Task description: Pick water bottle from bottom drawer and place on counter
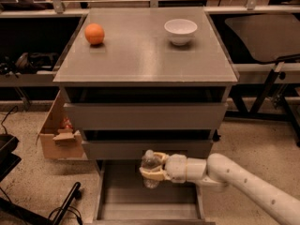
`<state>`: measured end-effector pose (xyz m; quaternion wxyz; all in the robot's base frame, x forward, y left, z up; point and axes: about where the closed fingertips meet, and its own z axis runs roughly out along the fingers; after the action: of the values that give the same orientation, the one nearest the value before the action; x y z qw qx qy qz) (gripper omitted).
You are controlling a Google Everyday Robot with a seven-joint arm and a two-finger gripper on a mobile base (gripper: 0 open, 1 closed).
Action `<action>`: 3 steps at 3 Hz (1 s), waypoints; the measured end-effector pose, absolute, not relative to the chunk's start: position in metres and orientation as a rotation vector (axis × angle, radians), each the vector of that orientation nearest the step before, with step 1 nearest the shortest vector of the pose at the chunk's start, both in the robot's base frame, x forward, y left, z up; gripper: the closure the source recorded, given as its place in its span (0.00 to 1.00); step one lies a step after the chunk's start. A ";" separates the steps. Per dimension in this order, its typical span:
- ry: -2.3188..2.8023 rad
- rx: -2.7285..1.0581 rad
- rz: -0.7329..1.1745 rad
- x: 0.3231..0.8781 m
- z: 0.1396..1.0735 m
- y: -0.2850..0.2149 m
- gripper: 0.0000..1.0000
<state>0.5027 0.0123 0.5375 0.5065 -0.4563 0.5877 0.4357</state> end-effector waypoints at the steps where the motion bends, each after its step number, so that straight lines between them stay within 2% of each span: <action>1: 1.482 -1.053 0.996 0.524 0.625 -0.018 1.00; 3: 1.571 -0.970 0.801 0.580 0.804 -0.063 1.00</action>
Offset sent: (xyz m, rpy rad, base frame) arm 0.0886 -0.1019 0.3278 -0.1778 -0.0159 -0.2876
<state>0.5797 -0.0634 0.8039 0.5349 -0.4073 0.6595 0.3362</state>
